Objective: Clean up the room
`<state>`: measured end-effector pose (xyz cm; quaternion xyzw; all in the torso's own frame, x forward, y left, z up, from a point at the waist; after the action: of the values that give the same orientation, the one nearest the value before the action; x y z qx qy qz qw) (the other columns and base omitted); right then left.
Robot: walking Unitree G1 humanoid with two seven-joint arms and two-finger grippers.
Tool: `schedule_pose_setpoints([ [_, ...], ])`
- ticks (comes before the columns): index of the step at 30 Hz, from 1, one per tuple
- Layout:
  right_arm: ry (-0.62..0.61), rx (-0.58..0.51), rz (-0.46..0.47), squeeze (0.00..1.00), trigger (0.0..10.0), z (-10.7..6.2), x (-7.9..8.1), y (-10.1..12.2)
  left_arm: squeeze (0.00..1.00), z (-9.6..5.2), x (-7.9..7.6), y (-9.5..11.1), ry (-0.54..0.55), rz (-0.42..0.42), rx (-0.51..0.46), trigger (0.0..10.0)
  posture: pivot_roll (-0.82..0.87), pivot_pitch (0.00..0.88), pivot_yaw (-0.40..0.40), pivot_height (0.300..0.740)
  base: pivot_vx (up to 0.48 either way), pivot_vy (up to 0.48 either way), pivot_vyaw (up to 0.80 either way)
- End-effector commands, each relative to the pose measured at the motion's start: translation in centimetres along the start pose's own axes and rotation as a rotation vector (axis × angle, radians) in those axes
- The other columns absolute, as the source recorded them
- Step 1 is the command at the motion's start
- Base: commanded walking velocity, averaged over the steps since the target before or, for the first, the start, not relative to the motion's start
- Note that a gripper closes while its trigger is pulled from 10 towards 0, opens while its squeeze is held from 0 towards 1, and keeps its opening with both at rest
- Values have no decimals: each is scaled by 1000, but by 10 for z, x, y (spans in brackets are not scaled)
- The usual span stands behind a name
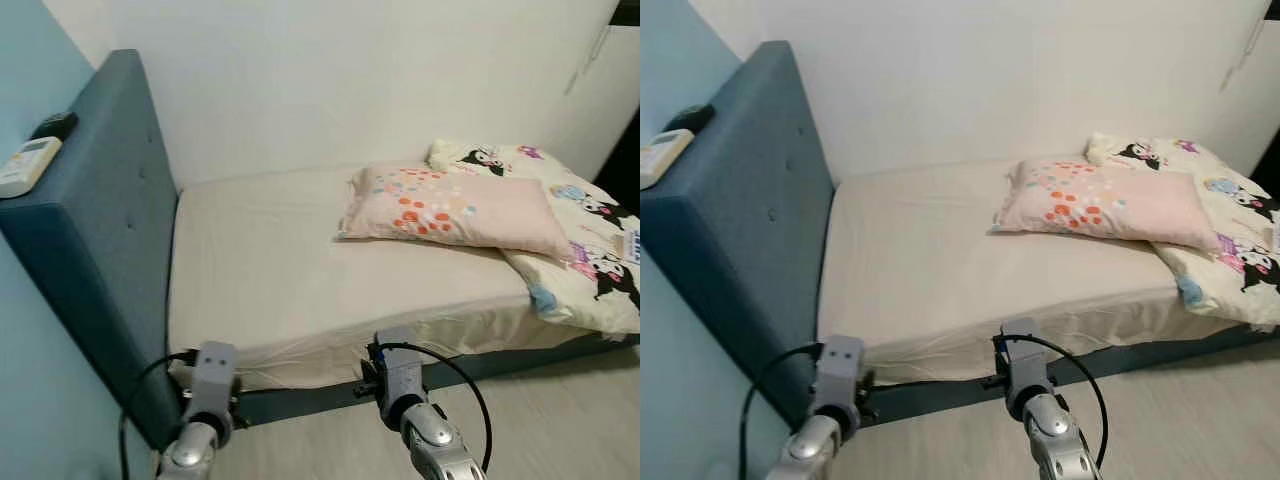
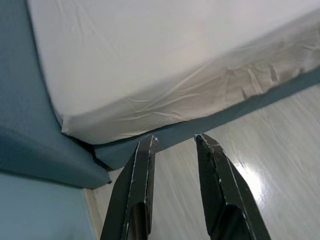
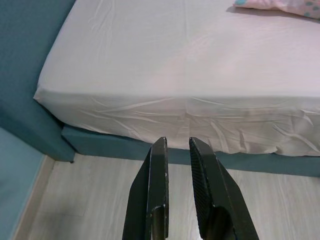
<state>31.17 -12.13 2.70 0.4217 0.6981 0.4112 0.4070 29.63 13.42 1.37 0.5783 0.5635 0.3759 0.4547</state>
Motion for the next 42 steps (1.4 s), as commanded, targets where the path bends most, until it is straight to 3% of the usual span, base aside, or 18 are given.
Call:
schedule_pose_setpoints([
  [1, 1, 5, 5, 0, 10000, 0, -1, -3, 0, -2, 1, -1, -14, 24, -1, 10000, -2, 64, -13, 740, 0, 0, 0],
  [12, 27, 0, 10, 0, 10000, -1, 8, -6, 0, -3, -3, 1, -43, -17, -20, 10000, -6, 64, -19, 740, 0, 0, 0],
  [23, 24, 0, 13, 0, 10000, 0, 7, -8, 0, -3, -7, 5, -87, -22, -47, 10000, -10, 59, -19, 740, 0, 0, 0],
  [28, 23, 6, 17, 0, 10000, -1, 7, -10, 0, -3, -8, 5, -91, 40, -45, 10000, -11, 58, -21, 740, 0, 0, 0],
  [42, 27, 10, 23, 0, 10000, -1, 10, -11, 0, -2, -7, 7, -71, 29, -56, 10000, -10, 62, -19, 740, 0, 0, 0],
])
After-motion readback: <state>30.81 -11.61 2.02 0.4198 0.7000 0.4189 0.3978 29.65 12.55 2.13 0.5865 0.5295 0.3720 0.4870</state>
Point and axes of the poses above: a point about 5 cm out from each wrist's last joint towards the gripper, its own z axis pointing out of the wrist towards the gripper, its own y axis along the axis of the wrist's last joint, x = y × z, the point moved 3 cm from there along z, pointing out of the wrist towards the gripper, and after that the axes turned 11 degrees about -z, right-handed, at the moved point
